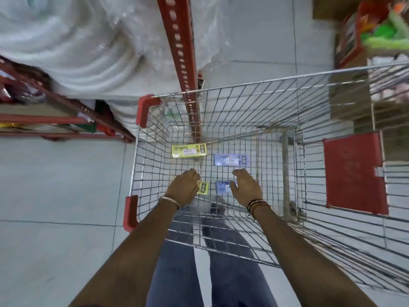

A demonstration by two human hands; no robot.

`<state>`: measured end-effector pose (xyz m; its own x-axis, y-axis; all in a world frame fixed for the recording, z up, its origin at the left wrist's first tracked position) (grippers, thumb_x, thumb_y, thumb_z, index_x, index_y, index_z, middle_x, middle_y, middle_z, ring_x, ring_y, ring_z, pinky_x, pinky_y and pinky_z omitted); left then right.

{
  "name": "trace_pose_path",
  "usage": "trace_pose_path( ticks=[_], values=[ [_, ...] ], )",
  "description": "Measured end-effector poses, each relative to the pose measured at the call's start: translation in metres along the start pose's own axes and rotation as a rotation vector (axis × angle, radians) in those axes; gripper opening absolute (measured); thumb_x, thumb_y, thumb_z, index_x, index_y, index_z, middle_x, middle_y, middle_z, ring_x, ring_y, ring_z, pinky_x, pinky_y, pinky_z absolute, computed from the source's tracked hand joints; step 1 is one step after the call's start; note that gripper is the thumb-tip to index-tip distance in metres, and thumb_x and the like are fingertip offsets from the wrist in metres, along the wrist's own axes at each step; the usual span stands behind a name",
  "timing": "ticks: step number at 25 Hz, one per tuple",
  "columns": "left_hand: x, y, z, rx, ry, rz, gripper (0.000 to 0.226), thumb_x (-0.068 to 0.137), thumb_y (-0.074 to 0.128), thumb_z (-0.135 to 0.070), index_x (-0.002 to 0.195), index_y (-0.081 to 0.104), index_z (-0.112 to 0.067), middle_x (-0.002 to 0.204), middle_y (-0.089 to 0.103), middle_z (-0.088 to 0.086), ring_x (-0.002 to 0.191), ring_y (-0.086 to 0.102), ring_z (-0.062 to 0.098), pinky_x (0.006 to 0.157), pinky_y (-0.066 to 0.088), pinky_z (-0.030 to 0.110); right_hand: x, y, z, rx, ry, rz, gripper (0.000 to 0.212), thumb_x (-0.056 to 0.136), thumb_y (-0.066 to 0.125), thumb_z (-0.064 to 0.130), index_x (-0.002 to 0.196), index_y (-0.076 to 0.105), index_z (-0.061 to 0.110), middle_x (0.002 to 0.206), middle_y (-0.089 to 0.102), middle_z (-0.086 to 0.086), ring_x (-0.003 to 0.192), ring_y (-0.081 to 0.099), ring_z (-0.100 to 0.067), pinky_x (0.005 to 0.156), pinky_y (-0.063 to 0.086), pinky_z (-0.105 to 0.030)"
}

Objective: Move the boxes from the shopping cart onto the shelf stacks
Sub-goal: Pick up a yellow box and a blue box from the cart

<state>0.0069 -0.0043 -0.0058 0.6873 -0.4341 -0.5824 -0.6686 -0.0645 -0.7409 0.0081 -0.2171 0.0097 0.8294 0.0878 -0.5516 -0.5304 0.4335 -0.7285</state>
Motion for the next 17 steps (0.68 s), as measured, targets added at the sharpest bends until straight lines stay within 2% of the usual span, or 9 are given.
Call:
trace_pose_path(
  ticks=[2, 4, 5, 7, 9, 11, 13, 15, 17],
  values=[
    [0.021, 0.025, 0.009, 0.116, 0.003, -0.001, 0.035, 0.057, 0.078, -0.018, 0.089, 0.066, -0.011, 0.094, 0.066, 0.009, 0.082, 0.063, 0.026, 0.064, 0.052, 0.036, 0.017, 0.020, -0.012, -0.132, 0.012, 0.118, 0.045, 0.092, 0.049, 0.023, 0.133, 0.039, 0.008, 0.139, 0.041, -0.016, 0.122, 0.046, -0.035, 0.097, 0.041, -0.043],
    [0.032, 0.048, 0.016, 0.271, -0.024, 0.018, 0.040, 0.044, 0.083, -0.022, 0.082, 0.071, -0.016, 0.089, 0.071, 0.003, 0.079, 0.066, 0.021, 0.058, 0.055, 0.032, 0.029, 0.041, -0.028, -0.242, 0.028, 0.209, 0.050, 0.089, 0.052, 0.026, 0.134, 0.036, 0.010, 0.142, 0.037, -0.014, 0.123, 0.044, -0.035, 0.099, 0.042, -0.045],
    [0.039, 0.060, 0.019, 0.330, -0.016, -0.008, 0.044, 0.047, 0.082, -0.023, 0.089, 0.070, -0.015, 0.095, 0.071, 0.003, 0.084, 0.067, 0.021, 0.060, 0.056, 0.032, 0.036, 0.050, -0.034, -0.281, 0.029, 0.219, 0.053, 0.088, 0.054, 0.027, 0.135, 0.035, 0.011, 0.144, 0.035, -0.013, 0.127, 0.041, -0.034, 0.101, 0.041, -0.046],
    [0.052, 0.081, 0.024, 0.390, -0.005, -0.054, 0.054, 0.057, 0.076, -0.023, 0.108, 0.063, -0.012, 0.110, 0.068, 0.005, 0.101, 0.063, 0.022, 0.075, 0.055, 0.035, 0.048, 0.072, -0.047, -0.316, 0.007, 0.236, 0.061, 0.086, 0.058, 0.026, 0.137, 0.030, 0.011, 0.149, 0.029, -0.012, 0.136, 0.029, -0.032, 0.107, 0.034, -0.048],
    [0.058, 0.093, 0.030, 0.409, -0.019, -0.097, 0.058, 0.061, 0.074, -0.018, 0.115, 0.055, -0.008, 0.111, 0.065, 0.009, 0.105, 0.059, 0.026, 0.086, 0.050, 0.039, 0.056, 0.088, -0.054, -0.359, -0.011, 0.244, 0.068, 0.084, 0.061, 0.021, 0.140, 0.025, 0.010, 0.151, 0.025, -0.012, 0.140, 0.020, -0.031, 0.112, 0.027, -0.048],
    [0.064, 0.103, 0.034, 0.408, -0.011, -0.112, 0.055, 0.064, 0.071, -0.013, 0.115, 0.052, -0.004, 0.106, 0.064, 0.014, 0.102, 0.059, 0.031, 0.091, 0.047, 0.043, 0.062, 0.104, -0.058, -0.393, -0.037, 0.178, 0.067, 0.079, 0.062, 0.007, 0.137, 0.029, 0.008, 0.145, 0.035, -0.015, 0.138, 0.025, -0.033, 0.111, 0.029, -0.049],
    [0.067, 0.110, 0.043, 0.427, 0.013, -0.130, 0.056, 0.065, 0.070, -0.012, 0.116, 0.048, -0.004, 0.106, 0.063, 0.015, 0.101, 0.058, 0.032, 0.094, 0.046, 0.046, 0.068, 0.115, -0.059, -0.373, -0.054, 0.076, 0.058, 0.073, 0.057, -0.008, 0.128, 0.042, 0.003, 0.131, 0.049, -0.020, 0.128, 0.038, -0.039, 0.109, 0.031, -0.051],
    [0.067, 0.110, 0.050, 0.419, 0.033, -0.132, 0.065, 0.060, 0.074, -0.014, 0.118, 0.048, -0.006, 0.106, 0.062, 0.015, 0.098, 0.059, 0.033, 0.092, 0.047, 0.048, 0.071, 0.119, -0.058, -0.376, -0.063, 0.027, 0.054, 0.070, 0.053, -0.013, 0.122, 0.048, 0.000, 0.122, 0.055, -0.023, 0.119, 0.045, -0.042, 0.108, 0.031, -0.053],
    [0.066, 0.107, 0.052, 0.371, 0.031, -0.121, 0.072, 0.051, 0.082, -0.014, 0.116, 0.052, -0.004, 0.101, 0.064, 0.016, 0.088, 0.063, 0.034, 0.084, 0.052, 0.046, 0.071, 0.117, -0.056, -0.395, -0.055, 0.053, 0.052, 0.073, 0.052, -0.011, 0.123, 0.046, 0.001, 0.123, 0.054, -0.023, 0.120, 0.044, -0.042, 0.109, 0.028, -0.053]
  ],
)
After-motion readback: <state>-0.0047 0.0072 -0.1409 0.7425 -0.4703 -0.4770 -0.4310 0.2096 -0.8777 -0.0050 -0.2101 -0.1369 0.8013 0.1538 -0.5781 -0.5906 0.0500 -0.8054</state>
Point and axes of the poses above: each hand's wrist, its own x-axis towards the middle knuckle, its own y-axis out of the palm, z = x × y, the point moved 1 cm from there along x, towards the middle knuckle
